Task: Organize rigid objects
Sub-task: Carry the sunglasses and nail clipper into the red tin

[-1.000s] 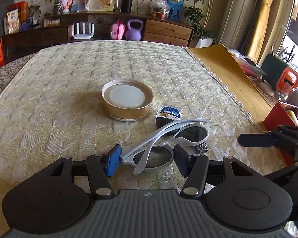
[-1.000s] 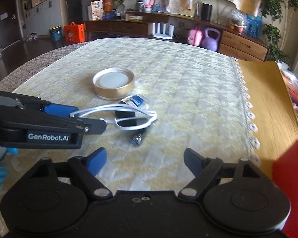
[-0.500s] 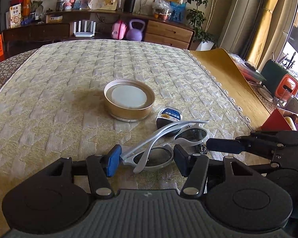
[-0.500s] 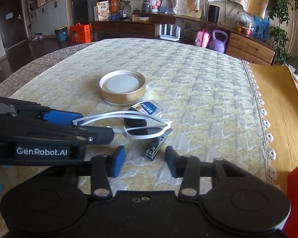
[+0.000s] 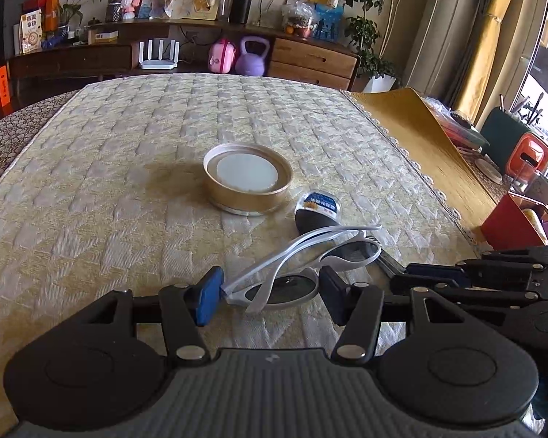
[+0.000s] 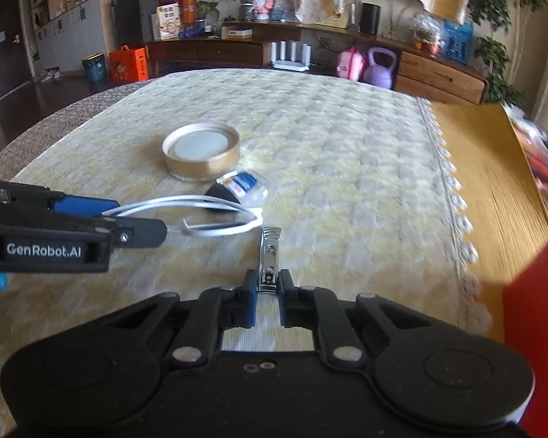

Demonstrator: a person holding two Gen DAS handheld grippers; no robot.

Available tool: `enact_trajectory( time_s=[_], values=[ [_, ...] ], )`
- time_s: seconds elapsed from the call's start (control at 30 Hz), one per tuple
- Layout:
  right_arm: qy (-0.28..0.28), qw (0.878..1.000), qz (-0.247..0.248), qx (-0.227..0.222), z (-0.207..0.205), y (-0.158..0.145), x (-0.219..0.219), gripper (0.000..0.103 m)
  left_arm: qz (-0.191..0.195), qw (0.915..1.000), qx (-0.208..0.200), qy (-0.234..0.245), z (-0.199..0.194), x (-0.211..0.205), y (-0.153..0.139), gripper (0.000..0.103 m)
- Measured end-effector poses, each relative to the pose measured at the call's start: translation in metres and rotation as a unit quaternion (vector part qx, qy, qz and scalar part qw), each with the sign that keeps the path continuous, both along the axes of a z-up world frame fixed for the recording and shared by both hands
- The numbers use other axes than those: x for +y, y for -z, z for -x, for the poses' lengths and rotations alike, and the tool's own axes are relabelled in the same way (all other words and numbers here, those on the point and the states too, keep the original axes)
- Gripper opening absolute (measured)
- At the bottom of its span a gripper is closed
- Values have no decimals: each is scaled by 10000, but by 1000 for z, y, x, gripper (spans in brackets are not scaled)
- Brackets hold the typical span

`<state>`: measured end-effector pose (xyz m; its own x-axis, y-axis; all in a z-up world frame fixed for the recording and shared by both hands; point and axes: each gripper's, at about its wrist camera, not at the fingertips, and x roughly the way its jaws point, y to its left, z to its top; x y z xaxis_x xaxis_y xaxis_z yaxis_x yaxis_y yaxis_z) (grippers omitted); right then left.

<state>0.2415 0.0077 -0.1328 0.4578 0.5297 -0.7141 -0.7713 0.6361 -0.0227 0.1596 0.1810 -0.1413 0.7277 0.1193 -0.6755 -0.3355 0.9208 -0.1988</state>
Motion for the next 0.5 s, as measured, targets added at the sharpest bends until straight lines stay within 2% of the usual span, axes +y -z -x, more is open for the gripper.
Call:
enact_trajectory(
  time_s=[0.27, 0.5],
  values=[
    [342, 9993, -116, 84, 26, -8, -40, 10, -40, 9998, 15, 211, 17, -25, -5, 57],
    [479, 9986, -232, -24, 49, -23, -68, 10, -138, 9993, -9, 351, 29, -48, -16, 56]
  ],
)
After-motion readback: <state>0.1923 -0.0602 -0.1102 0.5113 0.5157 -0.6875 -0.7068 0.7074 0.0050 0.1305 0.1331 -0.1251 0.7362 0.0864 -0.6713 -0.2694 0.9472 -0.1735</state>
